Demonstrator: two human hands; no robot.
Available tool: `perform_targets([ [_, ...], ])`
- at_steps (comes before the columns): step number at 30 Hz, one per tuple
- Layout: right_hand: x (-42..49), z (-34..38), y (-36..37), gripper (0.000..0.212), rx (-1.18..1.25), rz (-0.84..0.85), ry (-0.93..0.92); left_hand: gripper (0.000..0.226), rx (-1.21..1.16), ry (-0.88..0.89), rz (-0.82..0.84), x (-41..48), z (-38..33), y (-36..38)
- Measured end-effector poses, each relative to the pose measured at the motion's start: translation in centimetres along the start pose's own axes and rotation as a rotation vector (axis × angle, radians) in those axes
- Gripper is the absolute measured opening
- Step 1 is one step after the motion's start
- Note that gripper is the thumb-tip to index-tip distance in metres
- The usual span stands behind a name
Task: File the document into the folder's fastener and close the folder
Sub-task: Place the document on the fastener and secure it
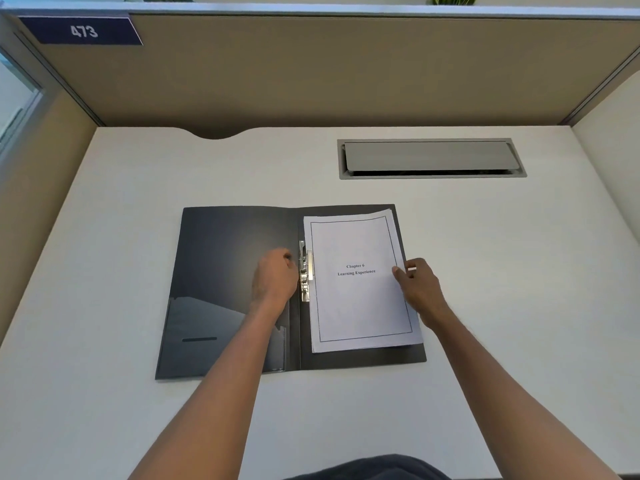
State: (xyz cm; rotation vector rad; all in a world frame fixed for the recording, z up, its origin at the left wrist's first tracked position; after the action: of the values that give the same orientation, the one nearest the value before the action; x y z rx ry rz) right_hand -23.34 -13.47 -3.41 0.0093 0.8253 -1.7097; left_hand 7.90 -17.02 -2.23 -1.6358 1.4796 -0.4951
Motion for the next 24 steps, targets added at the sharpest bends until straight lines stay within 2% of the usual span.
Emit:
perform_targets([
  [4, 0.1, 0.2, 0.3, 0.019, -0.141, -0.075, -0.071, 0.038, 0.035, 0.092, -0.032, 3.8, -2.8, -1.3],
  [10, 0.3, 0.2, 0.1, 0.007, -0.228, -0.079, -0.086, 0.043, 0.281, 0.363, 0.112, 8.2, -6.7, 0.6],
  [11, 0.2, 0.2, -0.1, 0.007, -0.211, -0.084, -0.083, 0.043, 0.32, 0.395, 0.142, 8.6, -6.9, 1.1],
  [13, 0.1, 0.3, -0.4, 0.018, -0.167, -0.101, -0.071, 0.042, 0.389, 0.447, 0.164, 9.1, -7.0, 1.7],
  [24, -0.6, 0.3, 0.1, 0.014, -0.23, -0.076, -0.069, 0.032, 0.352, 0.491, 0.109, 9.3, -6.2, 2.0],
])
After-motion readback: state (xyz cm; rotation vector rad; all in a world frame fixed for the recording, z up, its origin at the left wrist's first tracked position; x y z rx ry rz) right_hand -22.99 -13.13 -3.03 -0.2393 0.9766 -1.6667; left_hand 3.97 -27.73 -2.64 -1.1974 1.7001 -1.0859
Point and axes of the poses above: each hand's wrist, its own x-axis towards the middle knuckle, its own y-axis out of the palm, z = x × y, the point moved 5 cm from there along x, towards the middle knuckle, and after that the axes turned 4 degrees about x, right-handed, at the moved point
